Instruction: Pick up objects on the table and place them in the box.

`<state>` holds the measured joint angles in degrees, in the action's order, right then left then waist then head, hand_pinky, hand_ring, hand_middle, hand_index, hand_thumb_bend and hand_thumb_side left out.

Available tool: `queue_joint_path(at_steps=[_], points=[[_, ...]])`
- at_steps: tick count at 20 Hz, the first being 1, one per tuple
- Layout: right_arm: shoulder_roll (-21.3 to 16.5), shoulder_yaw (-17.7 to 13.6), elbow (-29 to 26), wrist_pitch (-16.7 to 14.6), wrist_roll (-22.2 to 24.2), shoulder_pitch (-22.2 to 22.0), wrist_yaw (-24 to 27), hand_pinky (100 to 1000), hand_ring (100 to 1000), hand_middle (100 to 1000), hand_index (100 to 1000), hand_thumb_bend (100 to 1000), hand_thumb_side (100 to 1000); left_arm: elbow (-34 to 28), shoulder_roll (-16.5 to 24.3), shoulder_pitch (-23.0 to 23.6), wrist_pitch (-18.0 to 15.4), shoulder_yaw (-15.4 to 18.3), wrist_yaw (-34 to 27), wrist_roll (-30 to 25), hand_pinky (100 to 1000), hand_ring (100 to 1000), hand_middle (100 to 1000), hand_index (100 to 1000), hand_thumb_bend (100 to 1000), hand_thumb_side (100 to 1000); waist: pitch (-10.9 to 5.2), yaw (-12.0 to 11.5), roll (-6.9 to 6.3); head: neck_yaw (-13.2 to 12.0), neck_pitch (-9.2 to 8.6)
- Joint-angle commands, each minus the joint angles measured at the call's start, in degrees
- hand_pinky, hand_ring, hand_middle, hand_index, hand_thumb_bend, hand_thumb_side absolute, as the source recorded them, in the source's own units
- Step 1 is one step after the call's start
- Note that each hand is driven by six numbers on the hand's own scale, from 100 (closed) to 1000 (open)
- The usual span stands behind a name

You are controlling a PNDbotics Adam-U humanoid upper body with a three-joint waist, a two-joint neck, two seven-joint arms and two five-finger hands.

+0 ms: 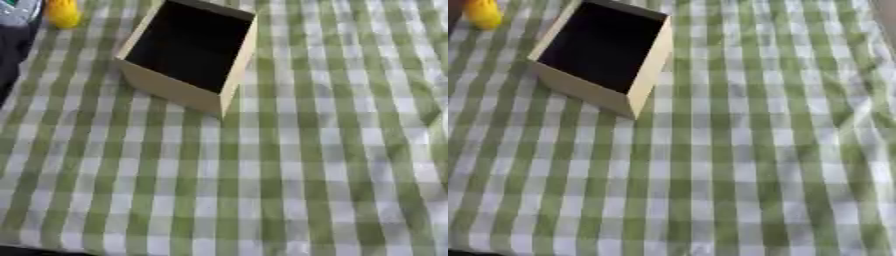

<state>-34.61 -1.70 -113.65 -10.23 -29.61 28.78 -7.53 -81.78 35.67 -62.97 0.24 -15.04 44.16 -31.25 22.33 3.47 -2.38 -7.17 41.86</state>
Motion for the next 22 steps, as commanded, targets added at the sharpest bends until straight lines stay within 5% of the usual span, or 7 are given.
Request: queue_joint_path(at_steps=[1,7,15,18,20,22], points=[[-1.2,-0.6,-0.9,-0.1,-0.1,0.5,0.2,873,817,768,782,127,909,4.0,-0.8,-1.2,-0.7,-0.8,3.7,-0.5,394,406,277,432,100,100,-1.63,0.1,0.05,-0.4,0.38],[-0.8,-0.6,-0.9,-0.3,-0.3,0.5,0.3,873,817,768,782,126,909,9.1,-3.9,-0.9,-4.2,-1.7,3.3,2.7,433,436,310,467,116,100,-1.56,0.3,0.12,-0.6,0.32],[-0.6,-0.7,-0.9,-0.2,-0.3,0.4,0.3,873,817,766,782,124,910,9.0,-3.9,0.0,-6.6,-2.7,4.9,-1.3,500,478,366,528,328,100,-1.56,0.5,-0.04,-0.2,0.59],[-0.6,-0.7,-0.9,0.0,-0.2,0.2,0.4,874,818,766,781,124,909,8.7,-3.5,0.7,-7.1,-3.0,5.5,-5.1,597,573,484,665,443,291,-1.62,0.3,-0.06,0.0,0.69],[-0.6,-0.7,-0.9,0.0,-0.2,0.1,0.4,873,818,765,781,123,909,8.4,-3.4,0.8,-7.7,-2.9,5.2,-8.3,730,729,653,834,508,395,-1.67,0.2,-0.03,0.0,0.72],[-0.6,-0.6,-0.9,0.0,-0.1,0.1,0.4,874,818,765,781,123,911,7.4,-3.1,0.9,-7.7,-2.4,4.7,-10.6,747,749,685,855,519,434,-1.7,0.1,0.02,0.1,0.71]])
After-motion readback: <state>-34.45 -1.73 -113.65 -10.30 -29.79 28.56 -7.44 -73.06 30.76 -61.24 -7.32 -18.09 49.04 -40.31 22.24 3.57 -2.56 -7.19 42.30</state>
